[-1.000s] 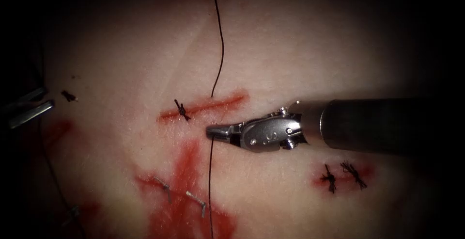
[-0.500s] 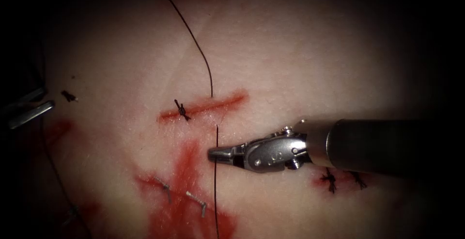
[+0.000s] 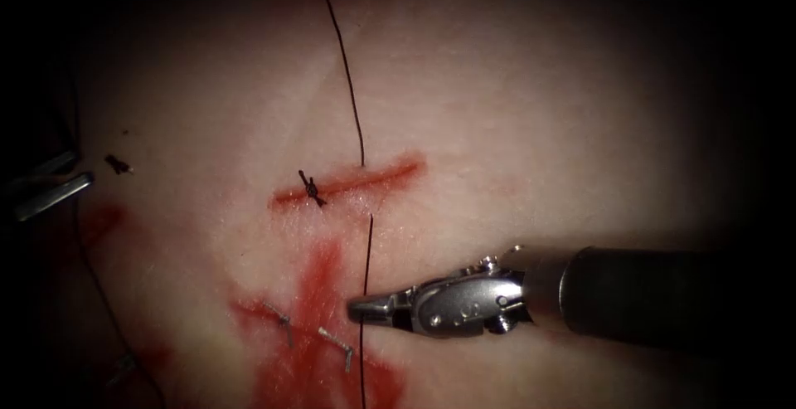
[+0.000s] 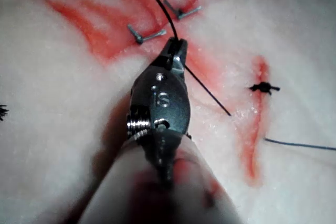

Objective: Wound Closure

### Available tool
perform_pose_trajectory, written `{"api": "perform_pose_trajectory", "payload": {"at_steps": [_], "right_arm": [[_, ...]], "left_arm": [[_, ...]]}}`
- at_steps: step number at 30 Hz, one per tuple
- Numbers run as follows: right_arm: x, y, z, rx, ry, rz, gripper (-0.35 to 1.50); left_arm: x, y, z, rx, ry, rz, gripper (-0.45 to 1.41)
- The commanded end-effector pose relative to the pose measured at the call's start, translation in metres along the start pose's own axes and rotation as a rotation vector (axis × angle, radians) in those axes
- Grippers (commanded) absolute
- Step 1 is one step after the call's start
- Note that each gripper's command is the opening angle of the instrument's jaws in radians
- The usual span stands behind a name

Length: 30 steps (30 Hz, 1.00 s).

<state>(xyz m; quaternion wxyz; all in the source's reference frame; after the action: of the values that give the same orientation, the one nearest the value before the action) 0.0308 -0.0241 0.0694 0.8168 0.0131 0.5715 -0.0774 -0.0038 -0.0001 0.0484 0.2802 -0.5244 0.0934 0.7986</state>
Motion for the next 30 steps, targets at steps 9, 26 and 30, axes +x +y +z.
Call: {"api": "perform_pose_trajectory", "payload": {"at_steps": [9, 26, 30], "right_arm": [[0.0018, -0.0018, 0.0003, 0.036, 0.001, 0.028, -0.35], [0.0042, -0.0049, -0.0004, 0.1, -0.01, 0.027, -0.35], [0.0044, -0.0052, -0.0005, 0.11, -0.015, 0.035, -0.35]], "left_arm": [[-0.0004, 0.0, 0.0008, -0.003, 0.003, 0.0, -0.45], [-0.0004, 0.0001, 0.0009, -0.003, 0.004, 0.001, -0.45], [-0.0004, 0.0001, 0.0009, -0.003, 0.004, 0.001, -0.45]]}}
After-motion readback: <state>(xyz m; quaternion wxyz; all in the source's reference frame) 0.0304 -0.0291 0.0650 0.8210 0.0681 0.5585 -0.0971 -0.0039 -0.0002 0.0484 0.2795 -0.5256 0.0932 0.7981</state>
